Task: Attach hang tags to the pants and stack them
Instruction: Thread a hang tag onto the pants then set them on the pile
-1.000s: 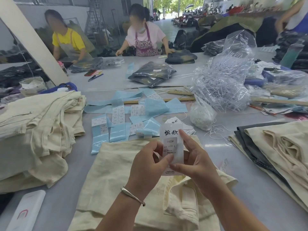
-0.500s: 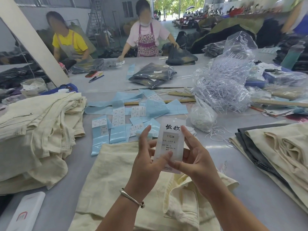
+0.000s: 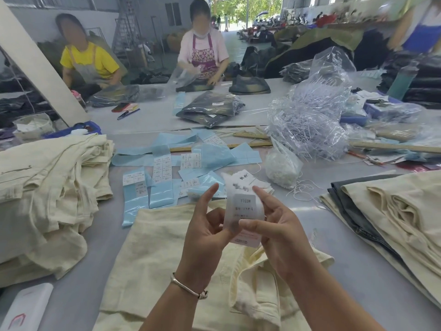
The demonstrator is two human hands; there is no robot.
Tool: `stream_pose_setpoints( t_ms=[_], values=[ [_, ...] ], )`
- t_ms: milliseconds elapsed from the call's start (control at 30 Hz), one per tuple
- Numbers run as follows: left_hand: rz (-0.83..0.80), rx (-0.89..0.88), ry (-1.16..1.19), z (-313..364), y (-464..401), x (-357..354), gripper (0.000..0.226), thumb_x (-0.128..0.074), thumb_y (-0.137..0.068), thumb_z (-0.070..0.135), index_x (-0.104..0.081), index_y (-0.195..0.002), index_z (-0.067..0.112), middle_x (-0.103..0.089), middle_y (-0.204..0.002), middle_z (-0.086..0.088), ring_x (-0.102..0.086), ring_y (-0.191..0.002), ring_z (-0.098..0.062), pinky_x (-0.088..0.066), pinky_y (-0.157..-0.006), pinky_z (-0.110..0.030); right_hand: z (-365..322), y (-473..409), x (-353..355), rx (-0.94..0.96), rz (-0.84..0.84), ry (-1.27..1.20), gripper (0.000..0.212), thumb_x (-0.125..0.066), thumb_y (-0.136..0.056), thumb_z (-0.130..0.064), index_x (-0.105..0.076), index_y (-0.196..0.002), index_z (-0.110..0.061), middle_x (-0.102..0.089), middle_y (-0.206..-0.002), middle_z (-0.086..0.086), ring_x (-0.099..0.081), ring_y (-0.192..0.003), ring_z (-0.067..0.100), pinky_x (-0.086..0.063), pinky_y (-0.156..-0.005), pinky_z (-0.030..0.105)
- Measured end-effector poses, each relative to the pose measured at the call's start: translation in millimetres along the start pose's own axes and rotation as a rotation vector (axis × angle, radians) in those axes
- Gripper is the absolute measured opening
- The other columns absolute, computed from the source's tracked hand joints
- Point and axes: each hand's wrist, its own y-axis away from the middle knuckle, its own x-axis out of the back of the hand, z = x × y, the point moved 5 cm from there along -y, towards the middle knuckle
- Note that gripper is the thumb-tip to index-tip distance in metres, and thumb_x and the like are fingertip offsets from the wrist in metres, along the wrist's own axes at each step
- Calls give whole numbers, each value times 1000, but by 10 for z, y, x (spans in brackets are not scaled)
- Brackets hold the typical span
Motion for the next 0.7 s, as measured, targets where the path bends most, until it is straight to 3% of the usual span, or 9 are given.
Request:
stream_pose_setpoints(
  t_ms=[100,300,433,500,600,700],
  values=[
    [-28,6,-18,-31,24,0,75,-75,-71,11,-42,-136,31,-65,-90,-29,-68,-86,-23,-56,-76,-29,-66,24,-29,46,-41,116,38,-74,-61,4,-72,-93,-17,-72,-89,15,-70,-80,26,-55,-66,30],
    [-92,29,15,-116,72,-34,57,-78,-73,12,-57,-125,21,-62,-75,-18,-62,-76,-24,-53,-72,-30,-65,22,48,-36,107,170,36,-83,-52,2,-71,-85,-5,-71,-82,20,-68,-75,34,-57,-65,37],
    [-135,40,-3,-105,94,-41,41,-74,-74,10,-65,-113,17,-63,-68,-6,-60,-69,-16,-49,-65,-23,-100,23,73,-23,210,199,25,-82,-53,-8,-72,-76,-7,-68,-74,15,-65,-69,30,-56,-63,37],
    [-158,59,23,-112,89,-38,34,-75,-74,10,-68,-106,18,-63,-75,-12,-60,-73,-19,-50,-66,-24,-53,40,71,-40,274,140,19,-81,-56,-9,-70,-71,-11,-66,-70,12,-64,-66,28,-55,-61,37],
    [-181,142,150,-181,119,-41,36,-81,-69,12,-70,-104,17,-60,-89,-24,-57,-83,-29,-49,-75,-35,4,69,67,-55,420,40,29,-81,-59,-10,-69,-85,-13,-67,-68,8,-64,-59,21,-55,-55,33],
    [-283,214,243,-276,193,-83,32,-78,-71,11,-69,-101,6,-66,-97,-23,-63,-86,-28,-53,-77,-33,-50,91,127,-54,534,112,37,-82,-66,-18,-68,-100,-14,-68,-63,3,-60,-50,15,-53,-48,27]
  ],
)
